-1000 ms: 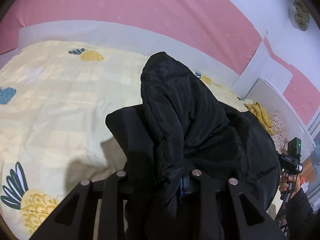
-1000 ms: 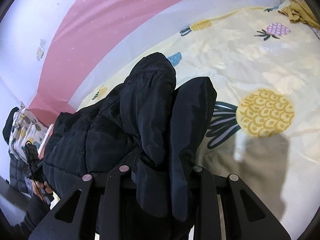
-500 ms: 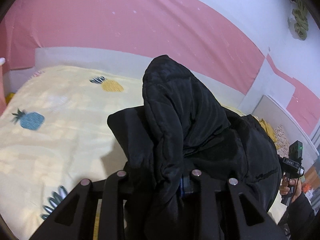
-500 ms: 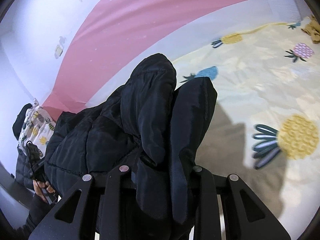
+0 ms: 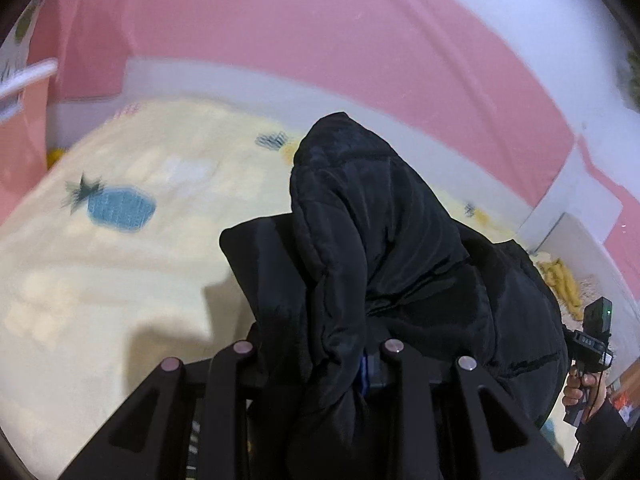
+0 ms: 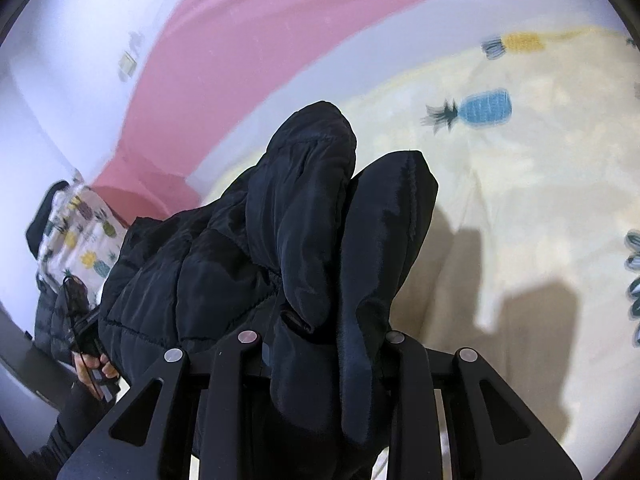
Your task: Fold large clothes
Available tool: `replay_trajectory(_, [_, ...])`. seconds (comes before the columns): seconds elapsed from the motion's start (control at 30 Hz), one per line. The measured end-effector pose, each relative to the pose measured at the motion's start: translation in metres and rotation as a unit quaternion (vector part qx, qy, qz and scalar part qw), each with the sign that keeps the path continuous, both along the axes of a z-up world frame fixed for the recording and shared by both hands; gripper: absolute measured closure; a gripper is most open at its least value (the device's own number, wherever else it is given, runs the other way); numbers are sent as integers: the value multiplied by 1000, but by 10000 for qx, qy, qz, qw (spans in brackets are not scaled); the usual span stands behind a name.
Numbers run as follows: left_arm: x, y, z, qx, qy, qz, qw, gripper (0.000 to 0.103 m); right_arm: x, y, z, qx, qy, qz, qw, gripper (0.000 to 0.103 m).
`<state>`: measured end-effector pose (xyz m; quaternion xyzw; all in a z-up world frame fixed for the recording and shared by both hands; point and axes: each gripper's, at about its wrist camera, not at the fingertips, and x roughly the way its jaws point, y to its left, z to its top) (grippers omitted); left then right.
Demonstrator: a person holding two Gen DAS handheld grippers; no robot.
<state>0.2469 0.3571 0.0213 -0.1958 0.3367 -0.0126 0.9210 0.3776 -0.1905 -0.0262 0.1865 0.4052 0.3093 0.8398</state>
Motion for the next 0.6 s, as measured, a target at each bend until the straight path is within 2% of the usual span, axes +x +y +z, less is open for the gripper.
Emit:
replay_trajectory(0.1, [5, 12, -44, -156, 385, 196, 9989, 69, 6, 6, -40, -262, 404, -89, 9988, 71])
replay_trajectory(0.17, [2, 20, -68, -490, 453, 341, 9972, 62, 7, -1, -53, -127, 593, -173, 9980, 61])
replay_trajectory(0.23, [2, 22, -76, -661, 449, 440, 9958, 54, 10, -11, -61, 35, 757, -238, 9968, 53])
replay_trajectory(0.3, [1, 25, -76, -677, 505, 532, 9950, 45, 9, -15, -58, -6, 783, -293, 9965, 47])
replay_trajectory(0.47, [-9, 31, -54, -565, 570, 707, 9943, 38, -9, -22, -30, -307, 564, -414, 9971, 46])
replay_trajectory(0.6, [-30, 45, -27, -533, 227, 1140, 9918, 38, -27, -34, -5, -535, 95, -713, 9960, 46])
